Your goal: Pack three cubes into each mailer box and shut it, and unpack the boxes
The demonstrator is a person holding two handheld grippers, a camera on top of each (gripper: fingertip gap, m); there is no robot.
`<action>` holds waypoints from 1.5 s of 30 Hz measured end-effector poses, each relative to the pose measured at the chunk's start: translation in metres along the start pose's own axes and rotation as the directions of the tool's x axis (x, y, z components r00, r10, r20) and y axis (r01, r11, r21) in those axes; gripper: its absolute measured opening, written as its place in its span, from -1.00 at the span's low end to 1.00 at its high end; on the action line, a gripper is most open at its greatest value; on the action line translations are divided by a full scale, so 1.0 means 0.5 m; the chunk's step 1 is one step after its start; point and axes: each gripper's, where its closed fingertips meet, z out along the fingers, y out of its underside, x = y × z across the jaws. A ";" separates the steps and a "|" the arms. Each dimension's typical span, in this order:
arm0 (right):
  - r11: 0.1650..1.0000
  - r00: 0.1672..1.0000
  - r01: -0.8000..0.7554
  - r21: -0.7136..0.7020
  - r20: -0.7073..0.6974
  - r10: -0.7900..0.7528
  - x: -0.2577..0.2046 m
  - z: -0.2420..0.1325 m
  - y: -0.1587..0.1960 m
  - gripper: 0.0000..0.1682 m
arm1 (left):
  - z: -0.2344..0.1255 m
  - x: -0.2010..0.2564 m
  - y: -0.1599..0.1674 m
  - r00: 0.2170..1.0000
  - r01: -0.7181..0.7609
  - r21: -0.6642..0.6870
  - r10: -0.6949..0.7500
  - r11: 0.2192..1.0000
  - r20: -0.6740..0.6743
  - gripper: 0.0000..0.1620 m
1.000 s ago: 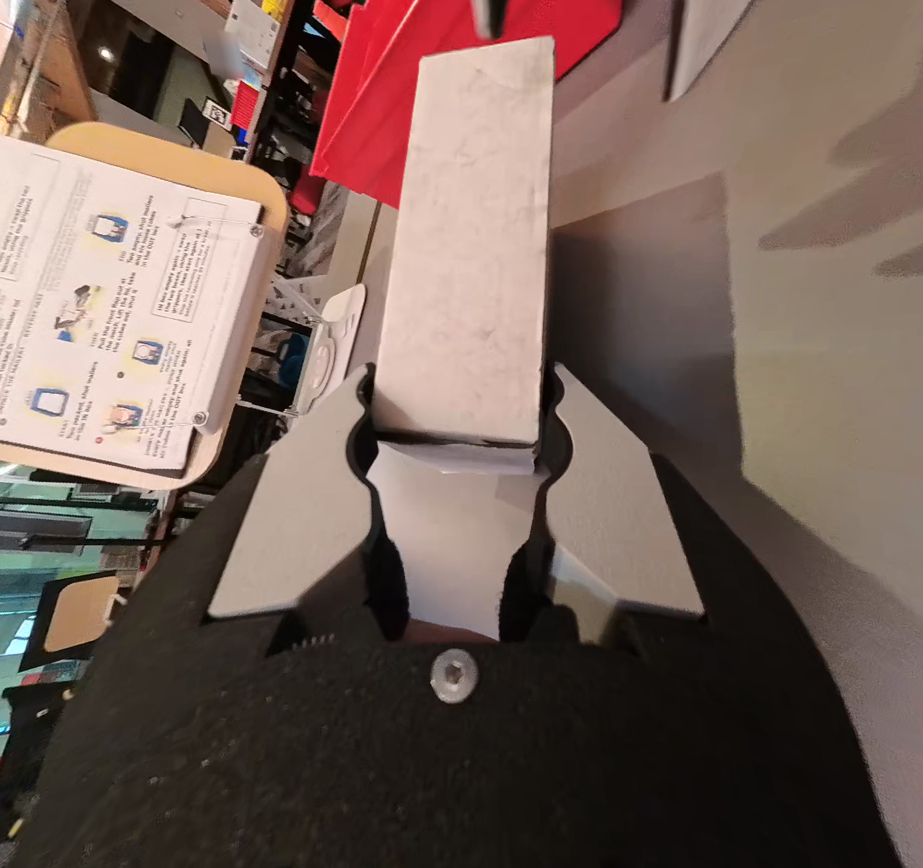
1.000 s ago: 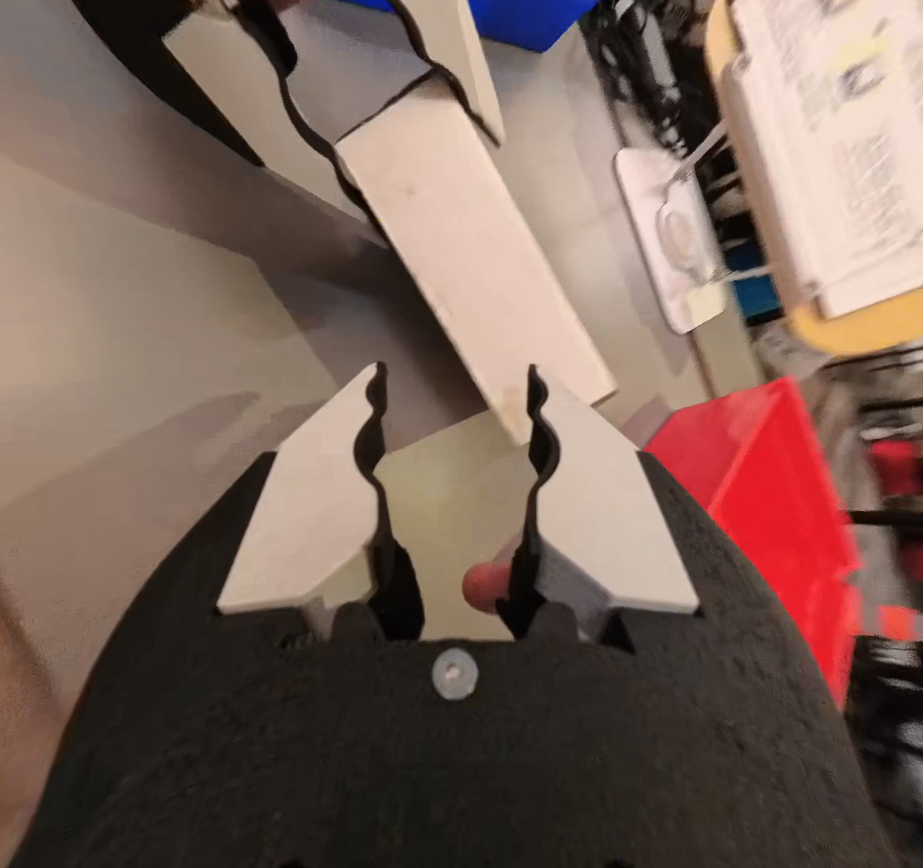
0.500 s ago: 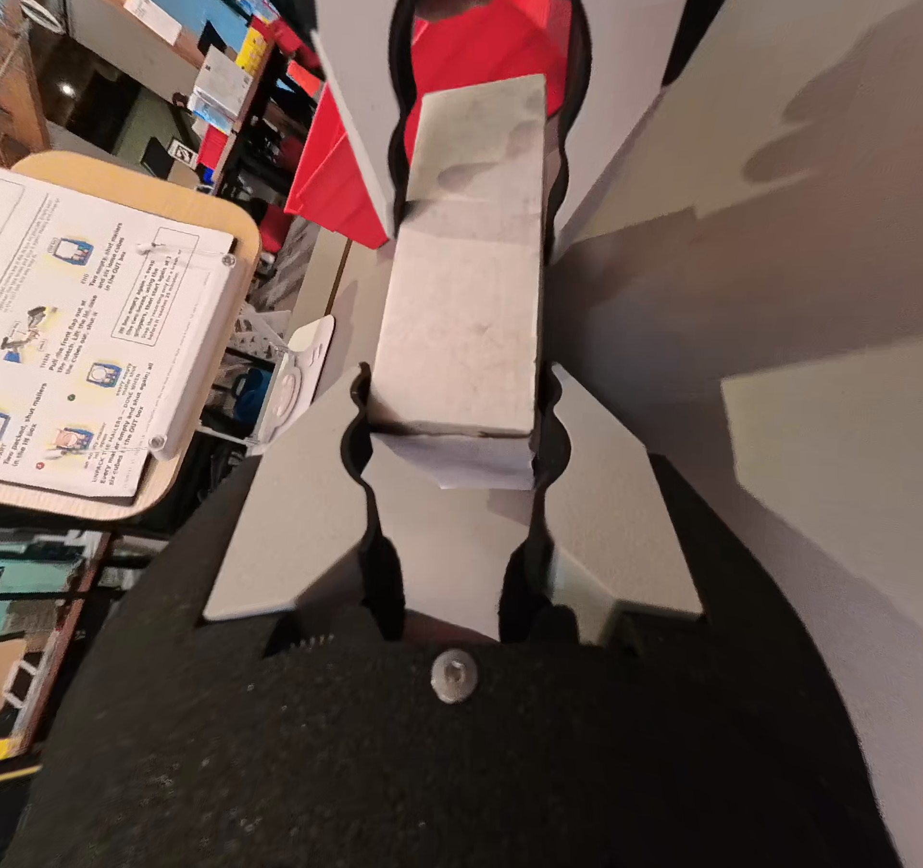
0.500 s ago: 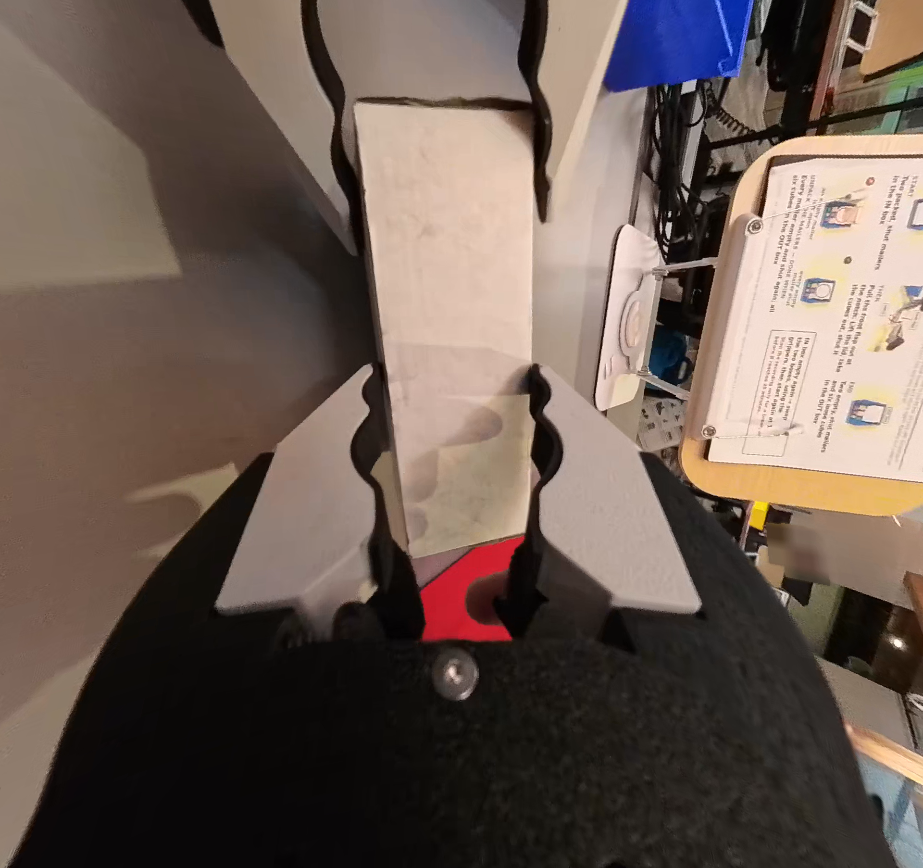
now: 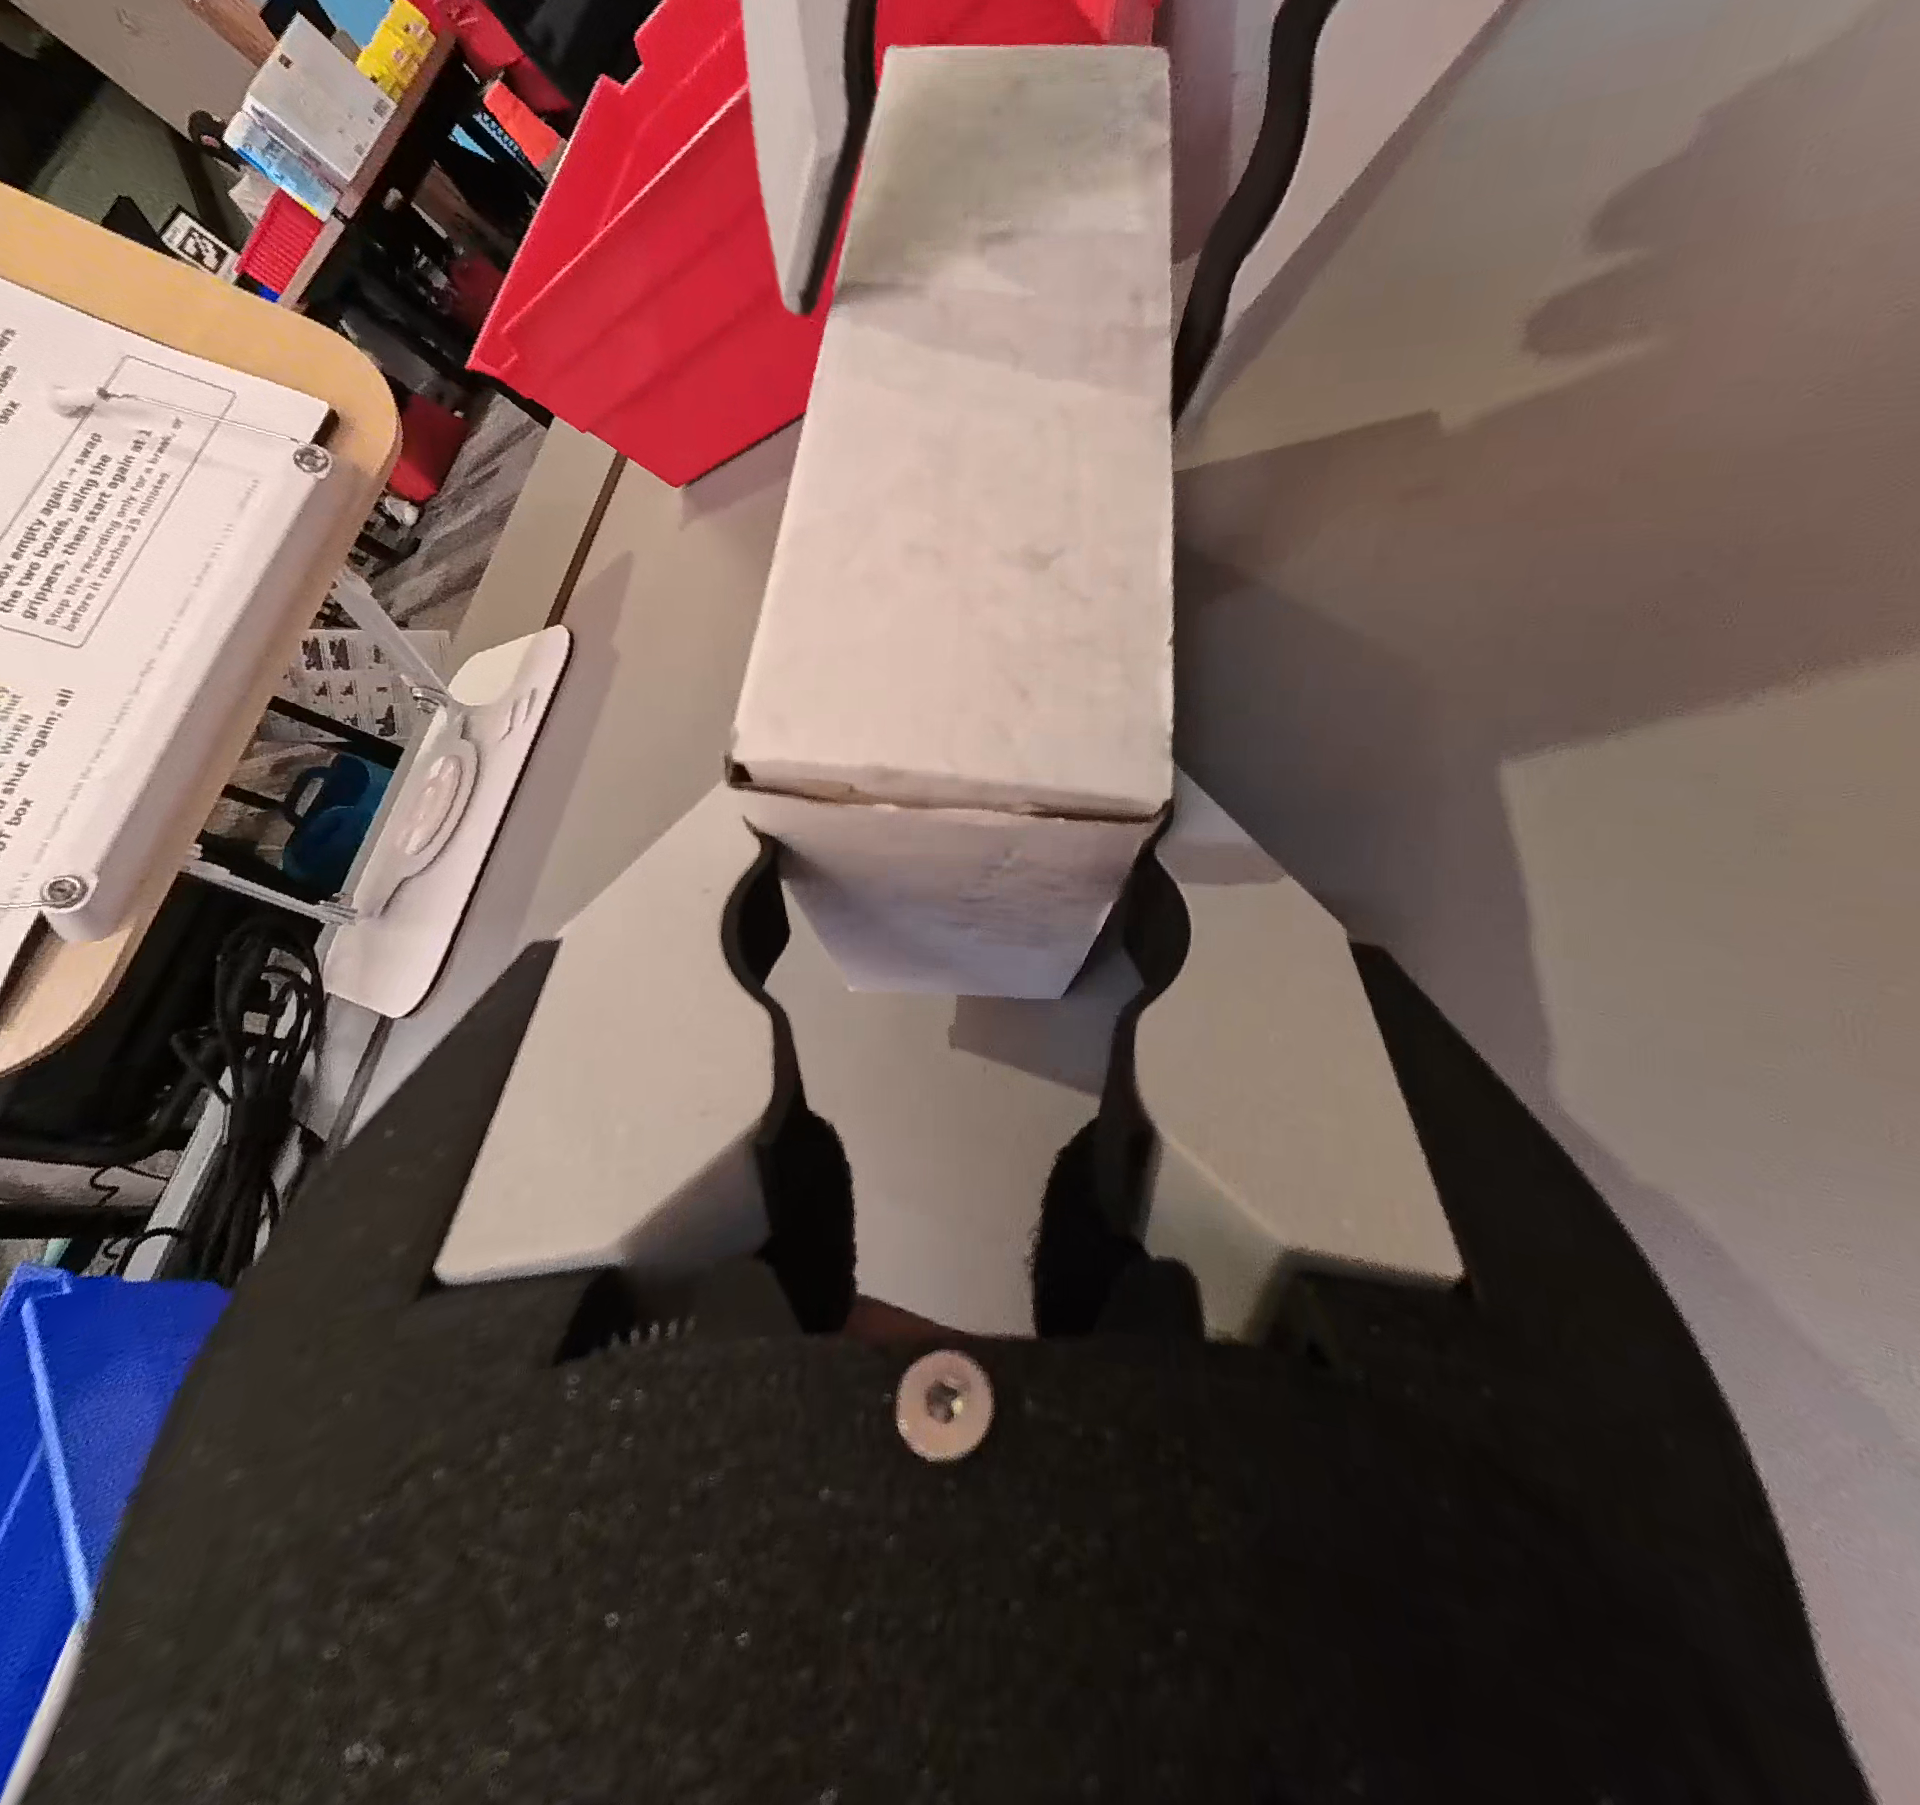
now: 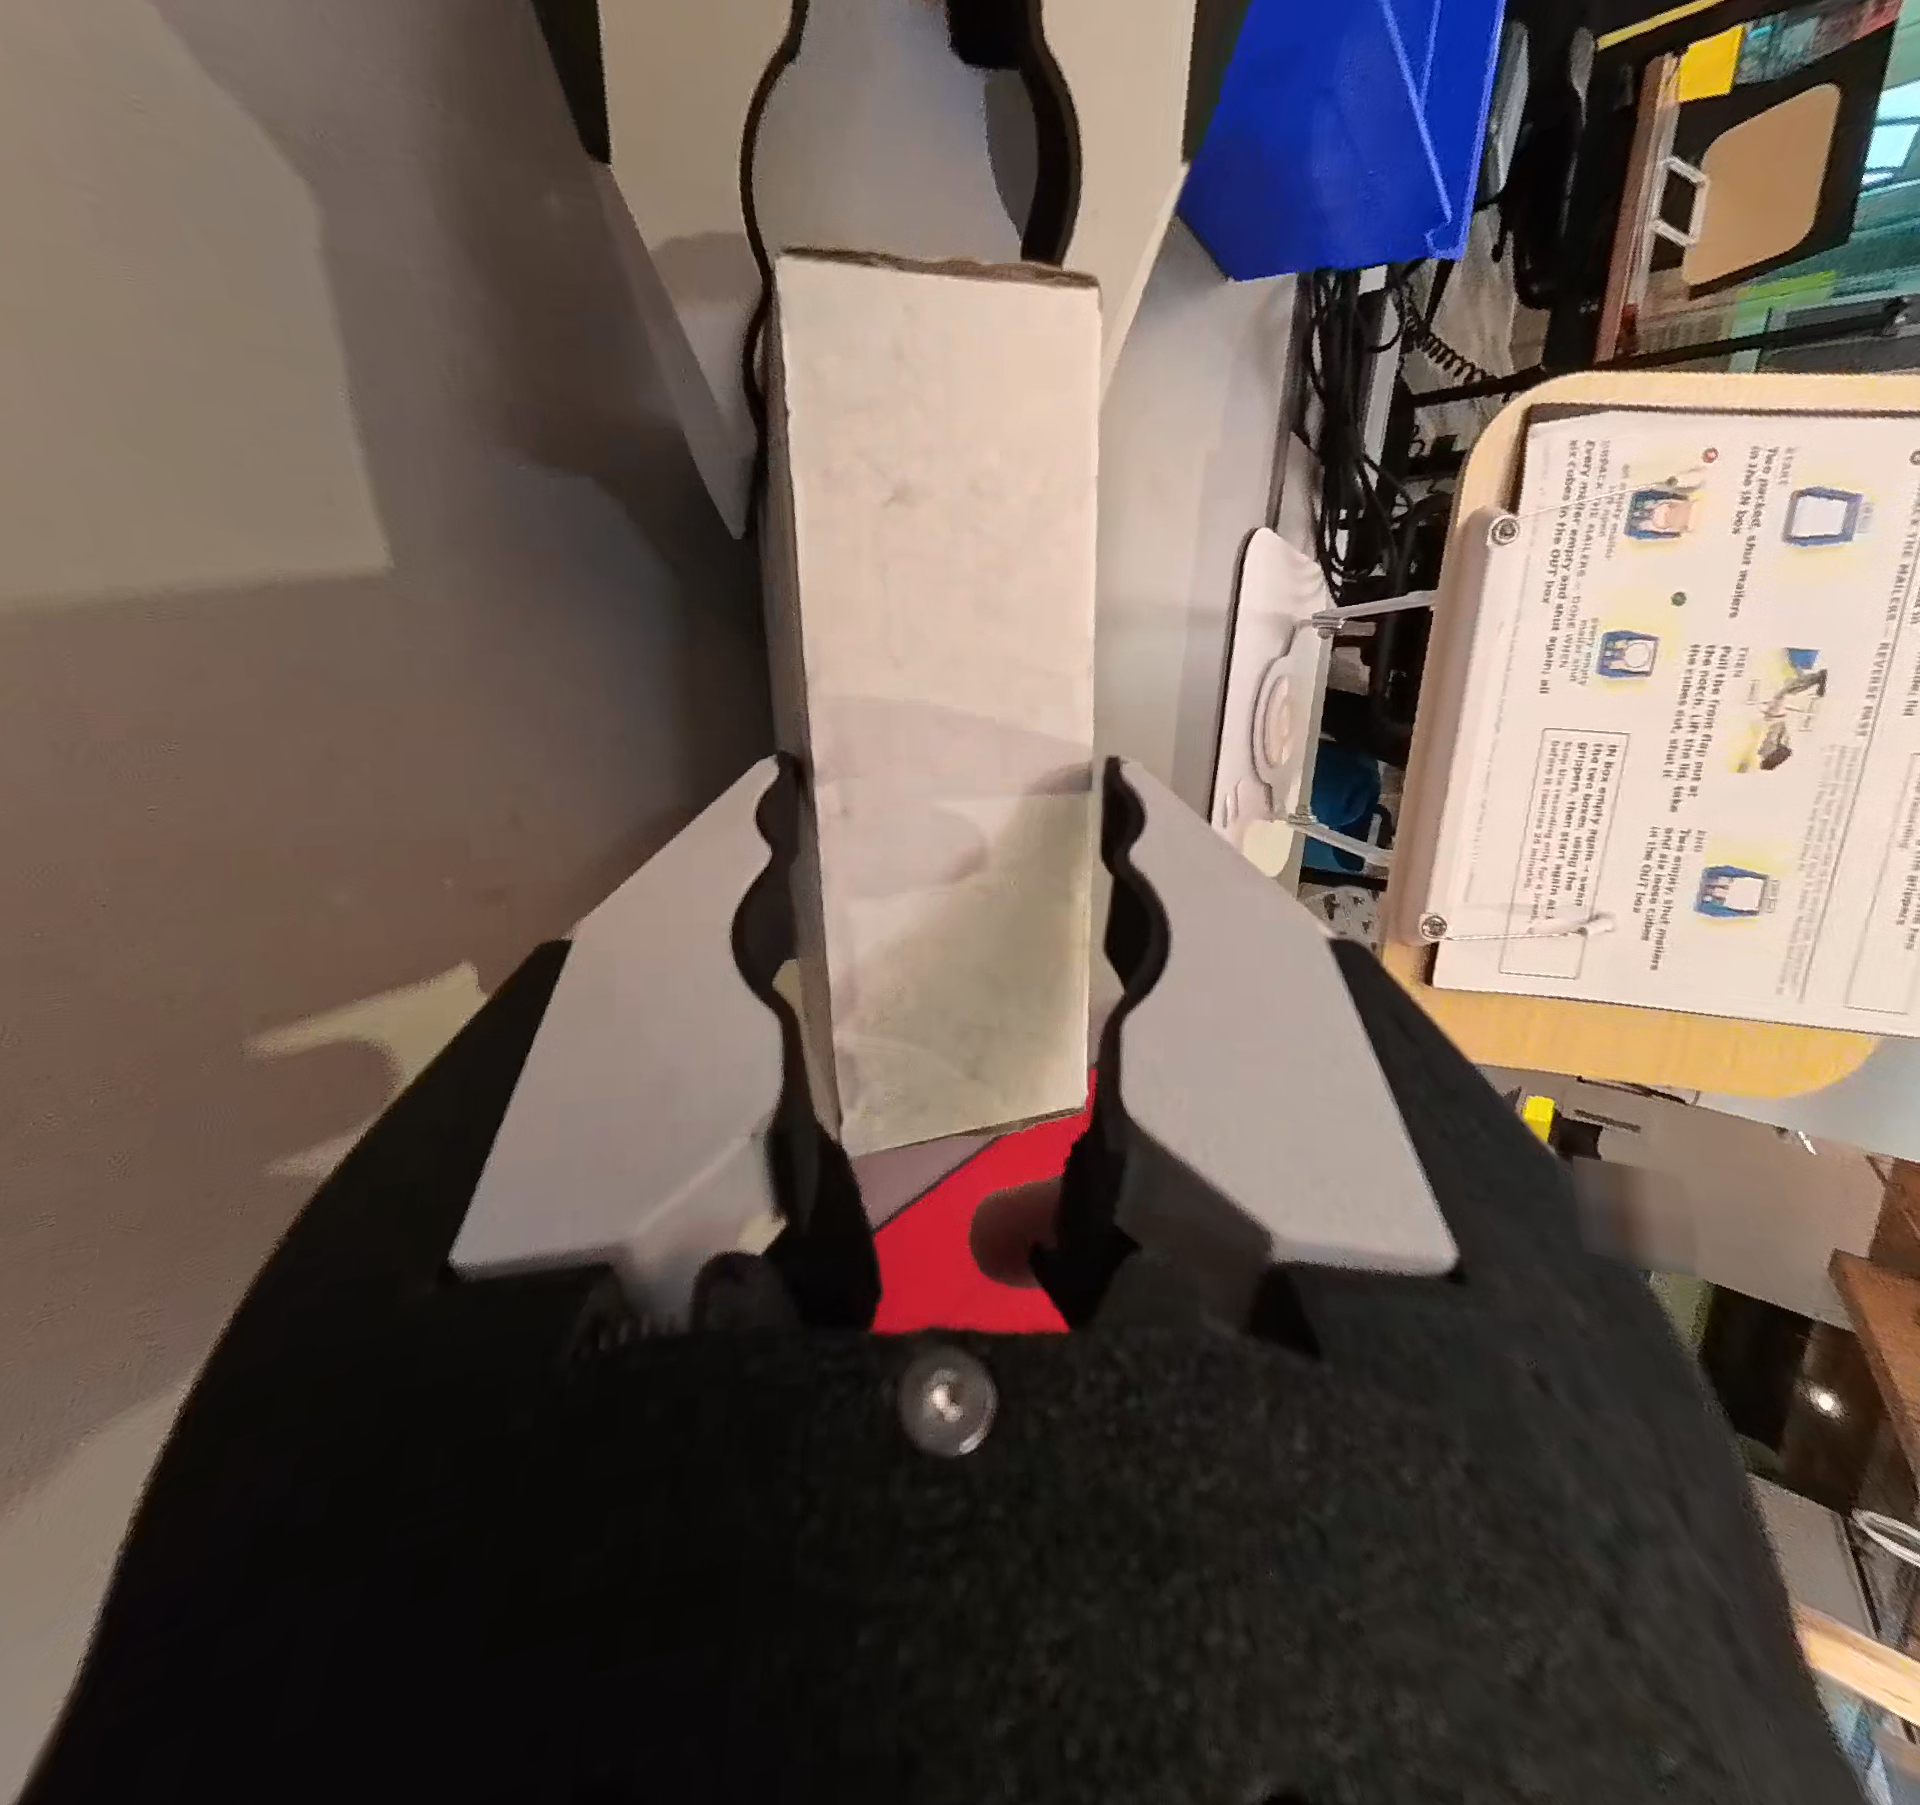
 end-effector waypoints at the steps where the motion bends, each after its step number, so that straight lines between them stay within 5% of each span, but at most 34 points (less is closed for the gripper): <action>1: 1.000 1.000 -0.005 -0.010 0.002 0.005 -0.001 0.003 0.002 -0.31 | 0.000 0.000 0.000 1.000 0.001 0.001 -0.001 1.000 0.000 -0.23; 23: 0.992 0.970 -0.122 0.023 0.215 0.114 -0.013 -0.010 -0.001 -0.37 | -0.001 0.006 -0.001 0.996 -0.080 -0.026 0.081 0.996 0.038 -0.22; 28: 0.954 0.910 -0.290 0.075 0.329 0.251 -0.015 -0.021 -0.008 -0.40 | -0.001 0.006 0.003 0.990 -0.127 -0.035 0.129 0.991 0.049 -0.23; 39: 1.000 0.997 -0.018 -0.002 0.071 0.018 0.007 -0.014 -0.014 -0.27 | 0.000 -0.001 0.007 0.996 -0.079 -0.045 0.081 0.996 0.044 -0.23; 45: 0.998 0.984 -0.057 0.014 0.169 0.054 -0.018 -0.019 -0.014 -0.79 | 0.001 -0.008 0.010 0.994 -0.088 -0.057 0.091 0.995 0.061 -0.23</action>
